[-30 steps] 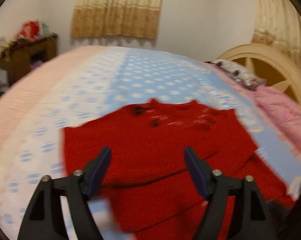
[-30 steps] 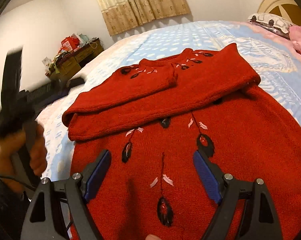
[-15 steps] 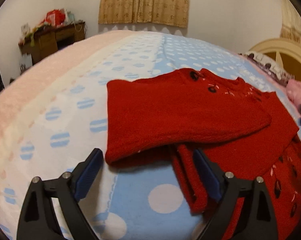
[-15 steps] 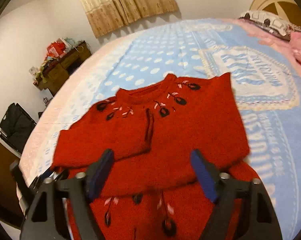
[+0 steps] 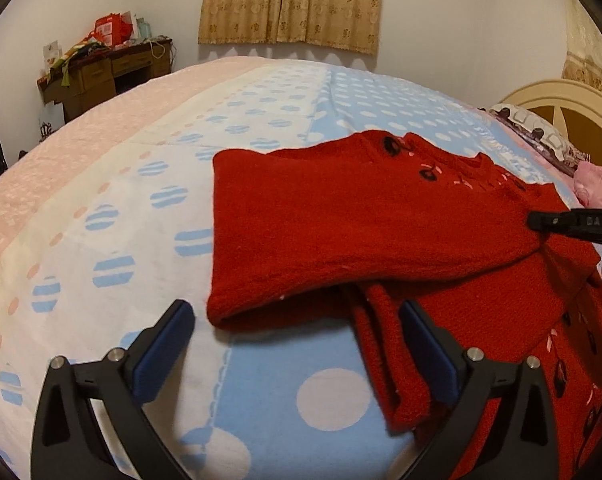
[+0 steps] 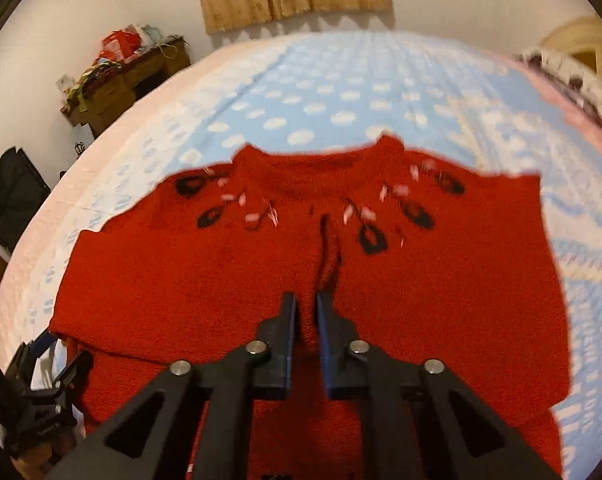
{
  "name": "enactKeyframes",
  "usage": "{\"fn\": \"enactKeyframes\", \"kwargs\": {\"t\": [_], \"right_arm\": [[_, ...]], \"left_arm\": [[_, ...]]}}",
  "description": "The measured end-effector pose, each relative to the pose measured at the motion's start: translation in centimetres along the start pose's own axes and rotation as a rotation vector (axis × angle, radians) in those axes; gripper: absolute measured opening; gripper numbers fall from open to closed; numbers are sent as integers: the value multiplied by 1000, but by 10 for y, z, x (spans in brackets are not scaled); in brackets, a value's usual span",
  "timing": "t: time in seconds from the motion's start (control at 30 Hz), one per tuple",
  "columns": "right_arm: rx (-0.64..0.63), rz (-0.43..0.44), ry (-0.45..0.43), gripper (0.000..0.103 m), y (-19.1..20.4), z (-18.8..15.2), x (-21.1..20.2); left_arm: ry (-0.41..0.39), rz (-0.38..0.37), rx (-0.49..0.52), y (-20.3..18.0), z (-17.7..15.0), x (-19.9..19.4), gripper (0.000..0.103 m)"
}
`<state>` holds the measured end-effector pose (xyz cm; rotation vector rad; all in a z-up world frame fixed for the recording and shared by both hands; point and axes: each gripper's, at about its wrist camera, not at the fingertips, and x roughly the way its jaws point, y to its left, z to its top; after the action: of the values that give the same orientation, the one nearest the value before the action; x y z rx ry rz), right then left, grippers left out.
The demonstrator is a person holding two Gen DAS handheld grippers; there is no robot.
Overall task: Fold small clothes
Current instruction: 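Grasp the sweater side edge by the collar with the right gripper and fold inward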
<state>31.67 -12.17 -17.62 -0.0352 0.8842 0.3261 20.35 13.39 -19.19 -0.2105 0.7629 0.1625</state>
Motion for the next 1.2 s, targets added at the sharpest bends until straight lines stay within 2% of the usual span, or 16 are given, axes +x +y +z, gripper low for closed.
{"fn": "enactKeyframes", "kwargs": {"t": [0.17,0.23,0.33,0.43,0.7,1.2], "right_arm": [[-39,-16,-83,9,1,1,-24],[-53,-31,-106,9,0,1,-29],[-39,-47,-128,8,-8,1,-36],[-9,-62,-141,8,-21,3,-42],[28,-102,-150,8,-55,7,-54],[92,-159,-114,7,-104,-18,-55]], "left_arm": [[-39,-33,-65,11,-2,-6,103],[-32,-38,-86,13,-1,-4,103],[-20,-11,-70,9,0,-2,103],[-22,-14,-96,13,1,-2,103],[-24,-6,-98,14,0,-2,103],[-19,10,-83,13,0,-2,103]]}}
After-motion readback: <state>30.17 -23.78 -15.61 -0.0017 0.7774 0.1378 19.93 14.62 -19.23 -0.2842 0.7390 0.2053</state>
